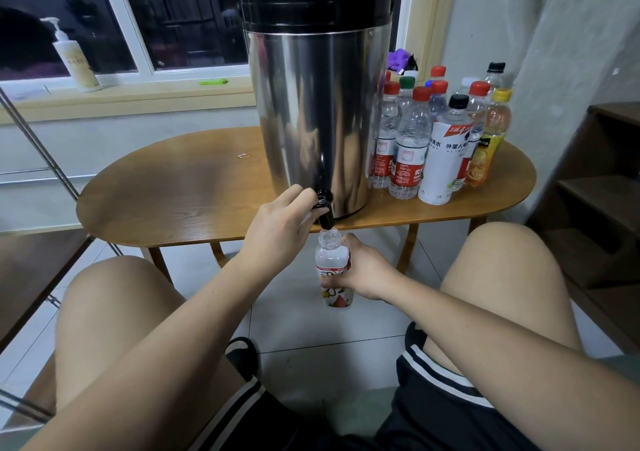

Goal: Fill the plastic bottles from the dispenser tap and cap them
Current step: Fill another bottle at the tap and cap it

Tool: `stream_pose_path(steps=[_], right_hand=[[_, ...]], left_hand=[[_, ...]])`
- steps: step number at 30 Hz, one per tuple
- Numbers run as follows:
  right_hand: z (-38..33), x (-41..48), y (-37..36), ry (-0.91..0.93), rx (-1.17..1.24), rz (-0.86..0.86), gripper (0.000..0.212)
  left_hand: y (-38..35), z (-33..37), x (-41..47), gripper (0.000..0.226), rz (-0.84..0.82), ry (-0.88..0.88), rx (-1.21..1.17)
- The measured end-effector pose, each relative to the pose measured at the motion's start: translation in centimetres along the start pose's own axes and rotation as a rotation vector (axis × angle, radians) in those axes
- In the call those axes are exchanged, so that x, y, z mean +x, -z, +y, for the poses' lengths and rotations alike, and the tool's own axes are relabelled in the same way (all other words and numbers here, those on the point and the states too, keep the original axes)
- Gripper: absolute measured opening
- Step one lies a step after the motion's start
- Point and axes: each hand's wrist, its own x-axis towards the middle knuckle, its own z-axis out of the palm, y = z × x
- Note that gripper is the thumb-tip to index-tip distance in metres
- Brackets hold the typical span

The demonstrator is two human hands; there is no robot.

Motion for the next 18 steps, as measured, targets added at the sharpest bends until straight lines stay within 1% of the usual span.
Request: stream_pose_path(steps=[5,8,10,13,14,18], right_hand=[[0.13,0.07,-0.05,-0.002,0.000,-0.004,0.093],[0.21,0.08,-0.10,-0.009,-0.001,-0.005,0.093],[0.29,0.08,-0.15,-0.009,-0.008,-0.006,0.091],[0.44,0.09,-0.22,-0.012,0.009,-0.010,0.088],[0.48,0.09,-0.22,-0.011,0.014,-0.010,0.087],[0.49,0.09,-0.24,-0.016,0.017,-0.008,0.087]], left_hand=[[-0.03,-0.01,-0.35,0.029,-0.007,-0.009,0.000],[-0.09,0.01,-0.36,0.041,-0.016,-0.009,0.005],[-0.05,0.07,-0.33,0.043,-0.019,-0.011,0.006],[0.01,0.09,-0.35,0.026,-0.021,-0.003,-0.003],[0.01,0.08,-0.33,0.024,-0.022,0.005,-0.003],[0.01,0.17,-0.26,0.025,-0.014,0.005,0.006]])
